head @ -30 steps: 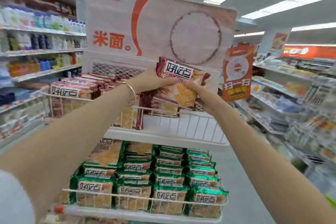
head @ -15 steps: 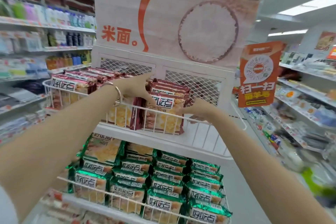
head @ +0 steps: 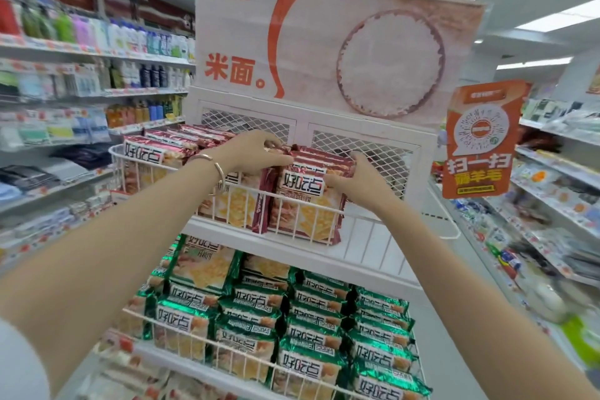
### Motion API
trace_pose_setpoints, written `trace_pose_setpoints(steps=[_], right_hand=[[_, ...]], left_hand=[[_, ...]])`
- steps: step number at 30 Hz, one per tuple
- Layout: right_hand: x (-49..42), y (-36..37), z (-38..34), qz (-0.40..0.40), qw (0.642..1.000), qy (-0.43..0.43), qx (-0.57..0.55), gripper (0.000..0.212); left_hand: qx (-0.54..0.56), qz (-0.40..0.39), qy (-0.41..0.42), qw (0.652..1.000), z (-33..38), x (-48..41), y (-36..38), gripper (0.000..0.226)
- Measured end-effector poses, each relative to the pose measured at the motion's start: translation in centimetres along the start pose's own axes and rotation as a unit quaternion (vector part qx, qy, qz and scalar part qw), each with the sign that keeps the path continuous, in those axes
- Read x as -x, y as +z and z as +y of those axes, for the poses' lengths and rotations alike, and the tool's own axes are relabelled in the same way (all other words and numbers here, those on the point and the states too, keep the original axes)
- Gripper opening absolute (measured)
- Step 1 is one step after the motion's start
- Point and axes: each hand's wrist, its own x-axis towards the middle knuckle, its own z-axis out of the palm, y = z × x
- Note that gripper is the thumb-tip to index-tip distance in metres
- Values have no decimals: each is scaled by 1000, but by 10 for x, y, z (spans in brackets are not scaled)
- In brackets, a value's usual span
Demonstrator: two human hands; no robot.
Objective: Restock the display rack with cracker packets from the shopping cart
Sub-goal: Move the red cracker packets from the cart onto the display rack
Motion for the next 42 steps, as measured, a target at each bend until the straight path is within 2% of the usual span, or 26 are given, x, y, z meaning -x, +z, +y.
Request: trace_pose_setpoints(steps=[3,11,15,23,27,31,37,40,42], right_hand=[[-1,21,-29,55,990,-73,110,79],[5,135,-133,15,970,-190,151,64],[16,216,-184,4,950,-249,189,55],[77,399,-273,-154,928,-307,148,56],[111,477,-299,-254,896,-330,153,56],[134,553,-308,-349,855,-343,170,56],[145,664,-290,-500,755,-355,232,50],[143,717,-269,-561,714,-330,259,41],[142,749,-252,-595,696,-307,259,43]], left_hand=[[-11,61,-17,998,-25,15,-16,47],[-106,114,-129,979,-137,101,-81,45],[-99,110,-197,969,-213,177,-119,41],[-121,55,-350,927,-346,343,-151,38],[-120,44,-414,901,-395,412,-148,36],[-78,36,-480,873,-436,465,-128,39],[52,36,-569,820,-498,528,-62,31],[103,28,-614,782,-528,543,-29,38],[120,25,-639,759,-545,551,-10,36]])
